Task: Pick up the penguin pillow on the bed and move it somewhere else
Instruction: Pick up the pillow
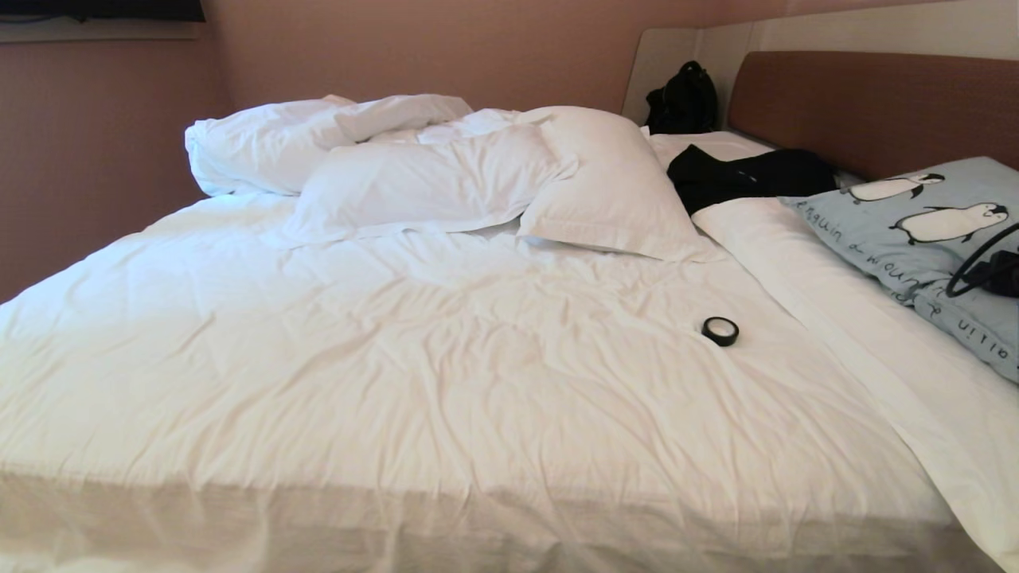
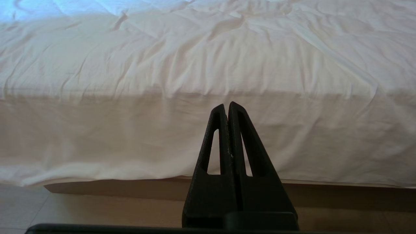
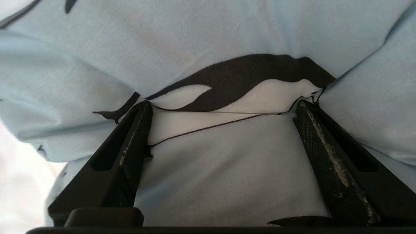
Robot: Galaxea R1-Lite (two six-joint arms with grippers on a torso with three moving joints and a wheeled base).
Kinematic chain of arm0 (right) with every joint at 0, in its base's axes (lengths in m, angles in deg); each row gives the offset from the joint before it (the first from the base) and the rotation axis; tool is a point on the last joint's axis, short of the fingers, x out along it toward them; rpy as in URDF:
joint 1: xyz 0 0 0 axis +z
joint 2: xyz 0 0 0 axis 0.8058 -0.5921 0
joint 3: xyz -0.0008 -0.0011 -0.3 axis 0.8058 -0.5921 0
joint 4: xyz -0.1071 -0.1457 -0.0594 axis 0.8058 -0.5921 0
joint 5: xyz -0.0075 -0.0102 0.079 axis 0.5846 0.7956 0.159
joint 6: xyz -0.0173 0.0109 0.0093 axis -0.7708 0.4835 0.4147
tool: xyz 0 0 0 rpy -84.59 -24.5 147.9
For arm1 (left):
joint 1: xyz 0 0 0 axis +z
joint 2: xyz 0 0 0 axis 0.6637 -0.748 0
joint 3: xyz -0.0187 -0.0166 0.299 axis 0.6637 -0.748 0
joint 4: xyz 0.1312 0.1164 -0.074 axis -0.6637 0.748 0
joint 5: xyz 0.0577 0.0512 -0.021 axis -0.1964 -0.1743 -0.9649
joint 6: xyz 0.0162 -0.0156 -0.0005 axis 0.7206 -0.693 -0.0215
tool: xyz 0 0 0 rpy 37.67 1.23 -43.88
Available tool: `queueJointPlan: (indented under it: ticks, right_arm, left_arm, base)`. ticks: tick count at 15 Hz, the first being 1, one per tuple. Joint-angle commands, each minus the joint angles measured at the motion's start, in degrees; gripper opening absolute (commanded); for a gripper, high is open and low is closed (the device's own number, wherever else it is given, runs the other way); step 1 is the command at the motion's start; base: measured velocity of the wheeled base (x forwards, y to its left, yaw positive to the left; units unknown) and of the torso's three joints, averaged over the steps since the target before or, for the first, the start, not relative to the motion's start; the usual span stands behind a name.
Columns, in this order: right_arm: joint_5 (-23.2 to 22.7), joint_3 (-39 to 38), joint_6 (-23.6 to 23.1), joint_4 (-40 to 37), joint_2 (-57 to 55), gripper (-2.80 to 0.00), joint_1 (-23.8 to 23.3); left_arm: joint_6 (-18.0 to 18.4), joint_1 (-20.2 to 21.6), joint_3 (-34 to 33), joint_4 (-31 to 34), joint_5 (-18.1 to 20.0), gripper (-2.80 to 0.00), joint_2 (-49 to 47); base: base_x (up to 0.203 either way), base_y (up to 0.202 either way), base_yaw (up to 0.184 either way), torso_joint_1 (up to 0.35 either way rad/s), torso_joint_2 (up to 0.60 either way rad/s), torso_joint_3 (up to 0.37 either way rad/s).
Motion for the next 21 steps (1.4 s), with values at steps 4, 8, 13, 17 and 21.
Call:
queueJointPlan:
  ticks: [4,8,13,17,21]
  right_arm:
    - [-1.30,-0.06,0.21,-0.55,-2.16,0.00,-0.10]
    - [-1.32,-0.11,1.16,-0.59,-1.34,-2.80,-0.10]
    - [-2.89,-0.06,3.14,-0.72,3.13,-2.80,-0.10]
    - [-7.63,-0.06,7.22,-1.02,8.28,-2.80,-0.10]
    - [-12.41,-0.06,10.20,-1.42,13.40,-2.80,-0.10]
  left_arm:
    - [-0.02,0.01,-0.09,-0.02,0.01,-2.80,0.02]
    - [-0.02,0.01,-0.09,-0.02,0.01,-2.80,0.02]
    - [-0.02,0.01,-0.09,-0.02,0.01,-2.80,0.02]
    - [-0.02,0.01,-0.09,-0.02,0.01,-2.80,0.02]
    - [-0.02,0.01,-0.09,-0.02,0.01,-2.80,0.02]
  base:
    - [0.000,0.000,0.000,0.000,0.00,0.000]
    - [0.000,0.000,0.000,0.000,0.00,0.000]
    - [0.000,0.000,0.000,0.000,0.00,0.000]
    - [0.000,0.000,0.000,0.000,0.00,0.000]
    - [0.000,0.000,0.000,0.000,0.00,0.000]
